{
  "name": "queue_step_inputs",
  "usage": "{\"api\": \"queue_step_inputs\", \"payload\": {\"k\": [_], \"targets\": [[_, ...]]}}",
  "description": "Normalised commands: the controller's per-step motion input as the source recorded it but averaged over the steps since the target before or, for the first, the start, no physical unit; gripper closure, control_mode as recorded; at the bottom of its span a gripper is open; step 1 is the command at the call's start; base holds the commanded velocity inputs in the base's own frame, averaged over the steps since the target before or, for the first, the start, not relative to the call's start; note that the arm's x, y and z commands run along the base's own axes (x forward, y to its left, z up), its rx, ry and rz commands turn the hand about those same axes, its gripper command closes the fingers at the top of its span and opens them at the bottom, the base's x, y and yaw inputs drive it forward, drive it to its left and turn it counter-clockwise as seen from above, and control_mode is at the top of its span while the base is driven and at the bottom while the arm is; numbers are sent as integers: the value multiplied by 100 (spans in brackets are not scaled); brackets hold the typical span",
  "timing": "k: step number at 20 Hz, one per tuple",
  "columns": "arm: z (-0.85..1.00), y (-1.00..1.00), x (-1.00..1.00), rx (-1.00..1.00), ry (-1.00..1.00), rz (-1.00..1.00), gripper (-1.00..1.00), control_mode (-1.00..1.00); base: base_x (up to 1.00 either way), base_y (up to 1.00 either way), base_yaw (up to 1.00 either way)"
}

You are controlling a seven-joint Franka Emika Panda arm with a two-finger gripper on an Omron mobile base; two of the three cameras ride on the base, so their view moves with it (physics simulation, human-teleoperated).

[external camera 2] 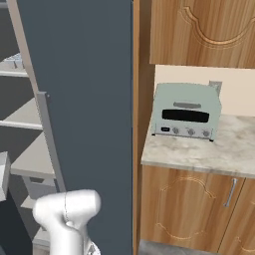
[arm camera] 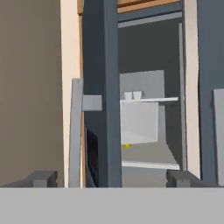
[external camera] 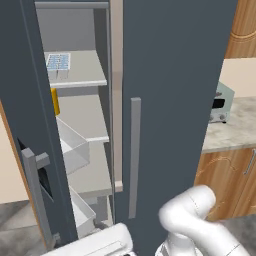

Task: Open the freezer door, pick up the ice cube tray from the freezer, and place it on the dining counter.

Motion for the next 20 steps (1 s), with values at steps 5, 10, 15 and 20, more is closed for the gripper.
{"api": "queue_step_inputs", "payload": {"k": [5, 10, 15, 20], "targets": [[12, -100, 11, 6, 0, 43, -100, -100, 0, 0, 0], [9, -99, 24, 10, 0, 44, -100, -100, 0, 0, 0], [9, -81, 74, 21, 0, 43, -100, -100, 0, 0, 0], [-1, -51, 100, 21, -1, 36, -100, -100, 0, 0, 0]]}}
